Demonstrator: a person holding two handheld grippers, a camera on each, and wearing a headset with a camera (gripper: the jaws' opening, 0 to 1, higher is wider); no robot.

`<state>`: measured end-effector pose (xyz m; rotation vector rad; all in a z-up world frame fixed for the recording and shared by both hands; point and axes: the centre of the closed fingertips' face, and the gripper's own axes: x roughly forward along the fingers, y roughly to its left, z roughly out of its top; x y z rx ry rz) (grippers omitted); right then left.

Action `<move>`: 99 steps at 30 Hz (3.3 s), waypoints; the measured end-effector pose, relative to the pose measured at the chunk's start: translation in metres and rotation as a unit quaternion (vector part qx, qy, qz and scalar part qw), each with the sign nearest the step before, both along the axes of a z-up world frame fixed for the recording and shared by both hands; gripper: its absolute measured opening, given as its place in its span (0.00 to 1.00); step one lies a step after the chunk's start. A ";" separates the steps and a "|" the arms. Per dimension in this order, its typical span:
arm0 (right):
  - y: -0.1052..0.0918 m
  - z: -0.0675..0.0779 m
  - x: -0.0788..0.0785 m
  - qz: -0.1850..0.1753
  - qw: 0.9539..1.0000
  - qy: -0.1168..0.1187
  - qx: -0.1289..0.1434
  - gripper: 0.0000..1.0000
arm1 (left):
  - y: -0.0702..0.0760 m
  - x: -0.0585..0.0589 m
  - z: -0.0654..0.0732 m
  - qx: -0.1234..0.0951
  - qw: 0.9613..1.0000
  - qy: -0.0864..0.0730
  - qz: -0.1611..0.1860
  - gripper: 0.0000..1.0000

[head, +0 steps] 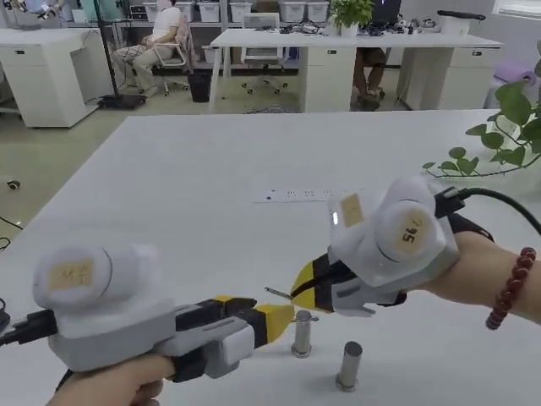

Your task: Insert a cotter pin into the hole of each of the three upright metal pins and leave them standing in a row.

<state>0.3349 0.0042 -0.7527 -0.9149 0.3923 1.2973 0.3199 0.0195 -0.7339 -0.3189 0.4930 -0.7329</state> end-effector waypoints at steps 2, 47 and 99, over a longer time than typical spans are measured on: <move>0.001 0.000 -0.002 0.002 1.000 0.001 0.001 0.03 | -0.001 0.001 0.000 -0.006 1.000 0.004 0.002 0.26; 0.006 0.007 -0.016 0.007 0.999 0.014 0.039 0.04 | -0.004 0.000 0.003 -0.033 0.999 0.039 -0.005 0.00; -0.019 0.010 -0.086 0.041 0.921 0.361 0.140 0.14 | -0.028 -0.060 0.013 0.009 0.970 -0.068 -0.231 0.00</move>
